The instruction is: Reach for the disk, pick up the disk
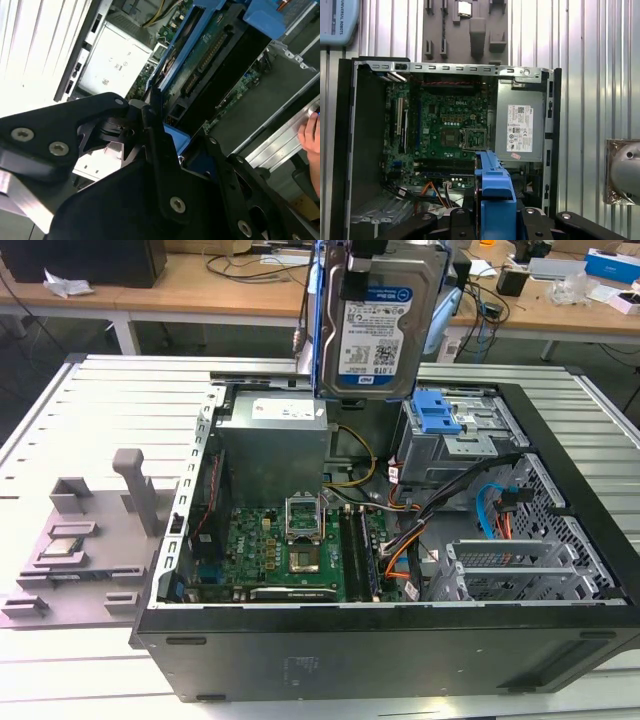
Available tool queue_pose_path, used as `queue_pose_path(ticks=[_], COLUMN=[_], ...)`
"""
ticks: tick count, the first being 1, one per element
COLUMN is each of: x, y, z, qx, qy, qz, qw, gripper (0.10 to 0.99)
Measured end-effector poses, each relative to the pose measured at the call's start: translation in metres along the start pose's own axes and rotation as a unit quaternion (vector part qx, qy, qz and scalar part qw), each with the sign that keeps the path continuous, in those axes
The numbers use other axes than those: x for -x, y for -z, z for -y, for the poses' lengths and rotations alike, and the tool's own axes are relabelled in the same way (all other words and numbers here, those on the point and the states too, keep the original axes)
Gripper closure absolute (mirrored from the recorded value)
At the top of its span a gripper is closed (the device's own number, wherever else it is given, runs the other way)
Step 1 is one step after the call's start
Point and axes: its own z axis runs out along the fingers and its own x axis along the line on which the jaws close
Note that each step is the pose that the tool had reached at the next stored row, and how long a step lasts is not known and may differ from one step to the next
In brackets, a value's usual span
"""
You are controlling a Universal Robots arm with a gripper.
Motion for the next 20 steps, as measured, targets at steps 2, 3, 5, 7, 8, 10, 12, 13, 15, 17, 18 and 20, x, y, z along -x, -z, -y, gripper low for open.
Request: queue_pose_path(ticks=[2,3,5,7,8,10,12,13,15,17,18,20], x=[-0.0089,-0.0129,-0.0194,-0.0256,-0.0287,-0.0333,-0.0372,-0.0403,-0.0476,-0.0542,-0.0569,-0.0648], y=[-0.0001,-0.0002,-0.0002,-0.0003,-0.0003,-0.0003,-0.0004,-0.0005,-0.0005,-0.0006,-0.0006,-0.0007], z=[-0.0005,-0.0007,-0.0009,-0.0011,-0.0011,-0.0012,-0.0013,-0.0013,-0.0015,-0.0016,-0.0016,-0.0018], qx=[0.0,0.0,0.0,0.0,0.0,0.0,0.0,0.0,0.0,0.0,0.0,0.0], qy=[0.0,0.0,0.0,0.0,0.0,0.0,0.0,0.0,0.0,0.0,0.0,0.0], qz=[0.0,0.0,0.0,0.0,0.0,0.0,0.0001,0.0,0.0,0.0001,0.0,0.0], qw=[1.0,1.0,1.0,1.0,1.0,1.0,1.0,1.0,1.0,1.0,1.0,1.0], gripper=[0.718,0.718,0.718,0.718,0.718,0.718,0.718,0.718,0.718,0.718,0.718,0.718])
